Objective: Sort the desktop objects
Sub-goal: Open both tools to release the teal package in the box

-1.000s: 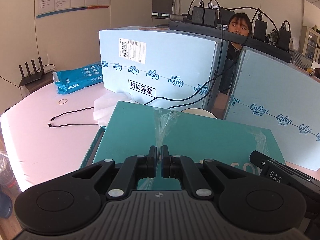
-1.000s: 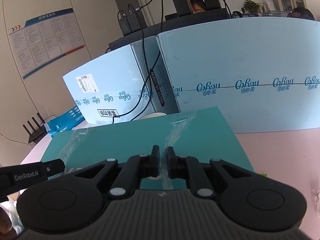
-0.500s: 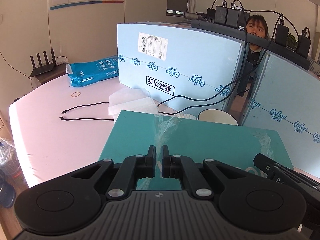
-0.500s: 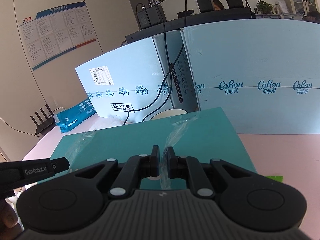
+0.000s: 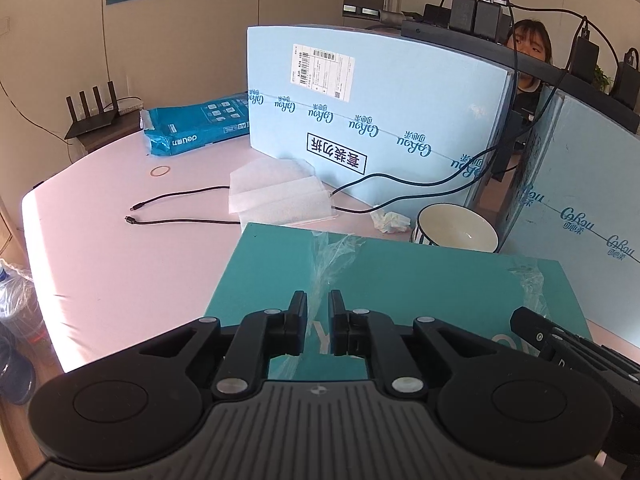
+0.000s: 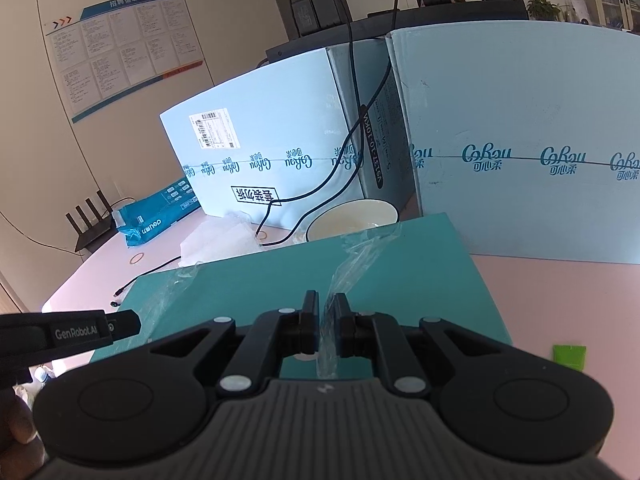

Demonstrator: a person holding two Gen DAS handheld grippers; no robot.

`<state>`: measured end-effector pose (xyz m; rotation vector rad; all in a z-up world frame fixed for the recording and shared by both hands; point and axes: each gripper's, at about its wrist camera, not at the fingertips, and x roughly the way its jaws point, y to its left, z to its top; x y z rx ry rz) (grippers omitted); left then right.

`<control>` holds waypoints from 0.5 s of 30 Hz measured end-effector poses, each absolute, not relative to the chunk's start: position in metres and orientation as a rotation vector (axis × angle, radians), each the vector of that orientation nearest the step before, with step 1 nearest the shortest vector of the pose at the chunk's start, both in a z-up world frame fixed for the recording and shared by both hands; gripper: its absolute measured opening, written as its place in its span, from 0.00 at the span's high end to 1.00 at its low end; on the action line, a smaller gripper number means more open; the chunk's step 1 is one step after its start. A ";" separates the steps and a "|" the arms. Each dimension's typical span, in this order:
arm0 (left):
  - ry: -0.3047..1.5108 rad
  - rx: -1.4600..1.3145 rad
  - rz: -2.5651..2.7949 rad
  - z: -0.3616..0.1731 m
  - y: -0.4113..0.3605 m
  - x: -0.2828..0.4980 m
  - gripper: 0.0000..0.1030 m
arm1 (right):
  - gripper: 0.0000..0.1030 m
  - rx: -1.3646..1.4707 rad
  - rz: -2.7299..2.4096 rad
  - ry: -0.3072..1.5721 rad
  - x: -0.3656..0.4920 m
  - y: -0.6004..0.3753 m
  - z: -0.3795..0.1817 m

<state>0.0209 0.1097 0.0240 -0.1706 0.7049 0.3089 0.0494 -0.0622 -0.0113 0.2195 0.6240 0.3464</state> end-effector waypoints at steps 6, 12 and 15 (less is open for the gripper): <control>0.725 -0.180 0.285 0.021 0.106 0.023 0.56 | 0.88 0.219 0.352 0.628 0.049 -0.061 -0.013; 0.770 -0.199 0.322 0.016 0.110 0.025 0.33 | 0.85 0.220 0.356 0.616 0.046 -0.064 -0.017; 0.789 -0.202 0.333 0.012 0.112 0.027 0.31 | 0.50 0.234 0.373 0.599 0.044 -0.067 -0.017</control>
